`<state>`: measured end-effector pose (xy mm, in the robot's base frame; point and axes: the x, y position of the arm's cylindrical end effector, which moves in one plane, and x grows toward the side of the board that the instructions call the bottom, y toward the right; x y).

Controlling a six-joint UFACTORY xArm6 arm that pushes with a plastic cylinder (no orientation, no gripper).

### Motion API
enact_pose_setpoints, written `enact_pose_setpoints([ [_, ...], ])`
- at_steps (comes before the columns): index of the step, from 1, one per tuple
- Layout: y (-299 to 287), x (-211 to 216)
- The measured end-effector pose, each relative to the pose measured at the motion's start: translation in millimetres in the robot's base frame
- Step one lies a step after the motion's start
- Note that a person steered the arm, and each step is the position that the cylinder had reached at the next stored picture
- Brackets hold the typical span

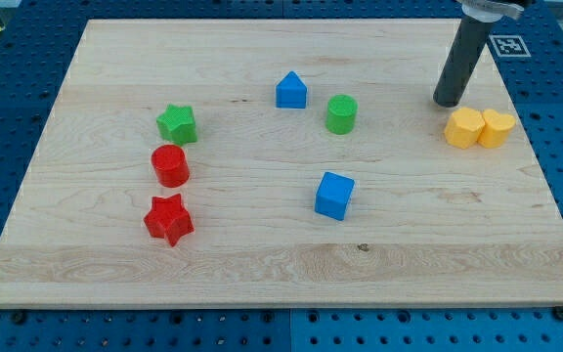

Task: Slightly move the yellow hexagon towards down

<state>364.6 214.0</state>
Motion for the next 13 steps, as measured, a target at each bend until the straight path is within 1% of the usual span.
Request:
enact_pose_setpoints([
  [1,8,0],
  [2,1,3],
  [3,-19,9],
  [7,-16,16],
  [12,-21,61],
  [13,-23,58],
])
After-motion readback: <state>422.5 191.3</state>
